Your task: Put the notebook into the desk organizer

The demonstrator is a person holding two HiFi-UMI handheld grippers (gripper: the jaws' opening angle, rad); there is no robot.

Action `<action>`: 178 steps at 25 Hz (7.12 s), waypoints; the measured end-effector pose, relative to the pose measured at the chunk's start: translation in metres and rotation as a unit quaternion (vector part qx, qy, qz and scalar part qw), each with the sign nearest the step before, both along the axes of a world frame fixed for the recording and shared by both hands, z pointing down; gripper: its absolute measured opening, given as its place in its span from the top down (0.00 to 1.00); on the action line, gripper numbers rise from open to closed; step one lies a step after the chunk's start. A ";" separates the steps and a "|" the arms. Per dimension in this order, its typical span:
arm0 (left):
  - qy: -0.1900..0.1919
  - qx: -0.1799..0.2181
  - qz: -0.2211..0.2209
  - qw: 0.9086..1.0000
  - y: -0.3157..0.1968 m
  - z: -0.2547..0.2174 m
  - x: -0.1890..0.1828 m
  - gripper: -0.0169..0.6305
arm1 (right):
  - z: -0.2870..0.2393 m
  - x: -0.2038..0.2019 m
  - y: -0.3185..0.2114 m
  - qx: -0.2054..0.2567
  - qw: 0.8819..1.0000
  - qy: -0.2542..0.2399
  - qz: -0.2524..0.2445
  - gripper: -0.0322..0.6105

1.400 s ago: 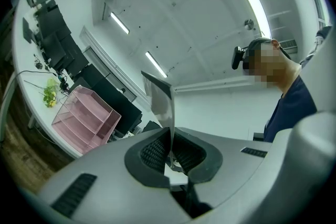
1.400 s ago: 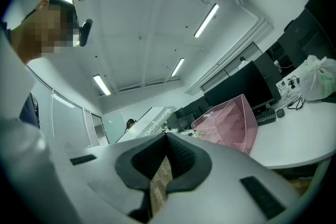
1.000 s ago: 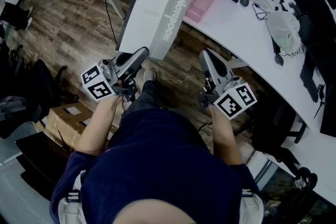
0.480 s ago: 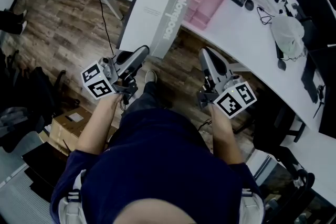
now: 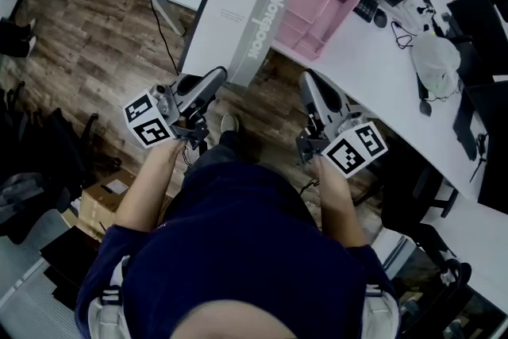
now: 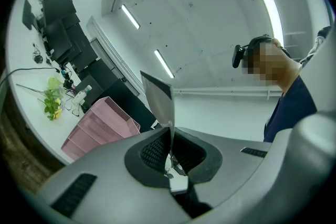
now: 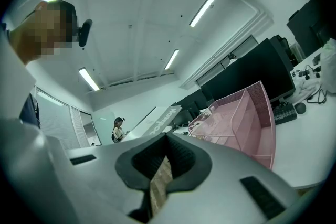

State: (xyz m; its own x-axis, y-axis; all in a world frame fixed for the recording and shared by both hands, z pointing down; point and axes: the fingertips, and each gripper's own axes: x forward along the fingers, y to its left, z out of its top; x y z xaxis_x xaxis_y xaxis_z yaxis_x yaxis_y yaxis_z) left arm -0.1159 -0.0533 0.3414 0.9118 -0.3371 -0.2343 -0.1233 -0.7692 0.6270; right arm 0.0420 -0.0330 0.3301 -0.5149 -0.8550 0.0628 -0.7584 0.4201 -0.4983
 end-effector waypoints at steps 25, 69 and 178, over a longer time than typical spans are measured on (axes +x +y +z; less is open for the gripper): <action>-0.014 -0.009 0.021 1.000 -0.075 0.002 0.014 0.92 | 0.001 0.012 -0.068 -0.005 1.000 -0.009 0.024 0.94; -0.041 -0.098 -0.042 0.993 -0.169 0.070 0.121 0.92 | 0.028 0.116 -0.196 -0.037 0.997 -0.034 -0.060 0.94; -0.044 -0.064 -0.066 0.995 -0.167 0.024 0.029 0.90 | 0.008 0.034 -0.157 -0.020 0.999 -0.024 -0.026 0.94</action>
